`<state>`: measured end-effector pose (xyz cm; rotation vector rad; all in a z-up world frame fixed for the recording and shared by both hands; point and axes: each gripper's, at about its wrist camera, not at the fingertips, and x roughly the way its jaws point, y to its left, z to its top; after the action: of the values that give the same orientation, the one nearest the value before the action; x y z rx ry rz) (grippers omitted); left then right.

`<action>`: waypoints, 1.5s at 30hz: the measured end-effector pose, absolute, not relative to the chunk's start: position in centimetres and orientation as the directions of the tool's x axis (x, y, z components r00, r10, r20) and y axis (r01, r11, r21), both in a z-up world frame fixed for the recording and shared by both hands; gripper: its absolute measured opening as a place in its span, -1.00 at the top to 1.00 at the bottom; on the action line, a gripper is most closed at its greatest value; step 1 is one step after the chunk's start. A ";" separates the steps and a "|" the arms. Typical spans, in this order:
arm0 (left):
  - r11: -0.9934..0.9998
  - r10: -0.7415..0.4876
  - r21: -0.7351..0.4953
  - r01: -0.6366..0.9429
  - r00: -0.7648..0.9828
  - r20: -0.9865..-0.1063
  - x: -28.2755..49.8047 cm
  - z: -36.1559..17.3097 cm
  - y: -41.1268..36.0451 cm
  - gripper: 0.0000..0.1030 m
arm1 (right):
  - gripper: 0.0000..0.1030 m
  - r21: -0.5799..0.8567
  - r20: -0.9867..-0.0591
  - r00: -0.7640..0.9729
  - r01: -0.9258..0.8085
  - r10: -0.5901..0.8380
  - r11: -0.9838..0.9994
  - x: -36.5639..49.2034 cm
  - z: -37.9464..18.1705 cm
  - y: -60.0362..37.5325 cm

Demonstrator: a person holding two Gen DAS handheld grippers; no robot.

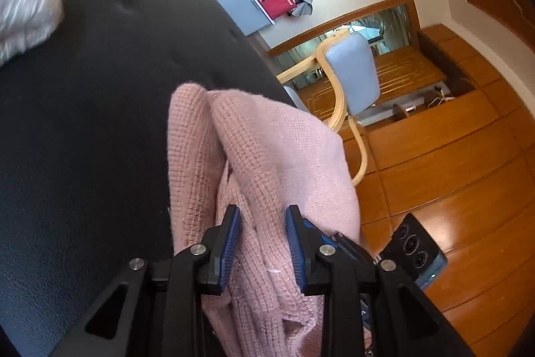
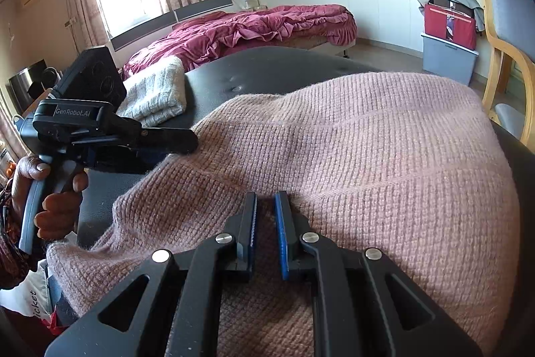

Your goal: Fold clothes

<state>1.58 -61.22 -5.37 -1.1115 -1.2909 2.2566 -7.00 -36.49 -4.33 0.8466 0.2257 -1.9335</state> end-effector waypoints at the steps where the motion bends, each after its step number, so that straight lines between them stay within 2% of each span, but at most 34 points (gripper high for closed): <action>1: -0.540 0.579 -0.832 0.129 -0.660 -0.479 1.9 -5.4 -61.7 0.48 | 0.78 0.191 -0.644 -0.283 0.840 -0.711 -0.507 -7.0 -4.3 -36.5; 4: -0.528 0.554 -0.831 0.173 -0.672 -0.492 2.6 -5.4 -62.5 0.48 | 0.78 0.190 -0.642 -0.284 0.841 -0.712 -0.507 -7.0 -4.3 -36.4; 8: -0.504 0.599 -0.846 0.176 -0.634 -0.489 3.2 -6.3 -62.0 0.48 | 0.78 0.192 -0.641 -0.283 0.841 -0.714 -0.506 -7.1 -4.3 -36.4; 14: -0.406 0.652 -0.907 0.115 -0.659 -0.375 2.3 -7.0 -61.5 0.48 | 0.78 0.188 -0.642 -0.285 0.842 -0.712 -0.506 -7.0 -4.3 -36.3; 19: -0.312 0.696 -0.940 0.137 -0.640 -0.324 0.0 -7.8 -61.0 0.45 | 0.78 0.188 -0.641 -0.287 0.840 -0.712 -0.508 -6.9 -4.3 -36.3; 24: -0.290 0.672 -0.951 0.110 -0.684 -0.284 -1.7 -7.4 -60.7 0.45 | 0.78 0.199 -0.638 -0.289 0.833 -0.714 -0.515 -7.2 -4.3 -36.2; 27: -0.306 0.664 -0.952 0.034 -0.709 -0.239 -1.8 -6.8 -60.4 0.64 | 0.78 0.211 -0.634 -0.287 0.829 -0.718 -0.518 -7.4 -4.2 -36.1; 32: -0.435 0.558 -0.900 -0.001 -0.785 -0.269 -0.2 -4.9 -60.9 0.81 | 0.78 0.211 -0.633 -0.286 0.830 -0.719 -0.516 -7.4 -4.2 -36.1; 33: -0.452 0.532 -0.892 -0.015 -0.807 -0.256 0.3 -4.5 -61.3 0.89 | 0.78 0.212 -0.633 -0.285 0.830 -0.719 -0.516 -7.4 -4.2 -36.1; 36: -0.470 0.458 -0.880 -0.061 -0.870 -0.184 1.9 -3.5 -63.0 0.90 | 0.78 0.209 -0.635 -0.285 0.831 -0.718 -0.515 -7.4 -4.3 -36.2; 38: -0.455 0.460 -0.890 -0.026 -0.863 -0.210 1.7 -3.9 -64.1 0.89 | 0.78 0.208 -0.635 -0.285 0.832 -0.718 -0.515 -7.5 -4.3 -36.3; 42: -0.428 0.512 -0.901 0.066 -0.805 -0.302 0.9 -5.5 -64.8 0.55 | 0.78 0.208 -0.635 -0.286 0.832 -0.718 -0.515 -7.5 -4.3 -36.3; 45: -0.437 0.556 -0.887 0.148 -0.731 -0.395 -0.6 -6.8 -63.7 0.49 | 0.78 0.206 -0.635 -0.287 0.832 -0.717 -0.515 -7.5 -4.3 -36.3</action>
<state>-0.60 -63.67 -6.85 -0.9935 -1.4921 2.2507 -7.52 -36.25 -4.29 0.8459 0.2008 -1.9426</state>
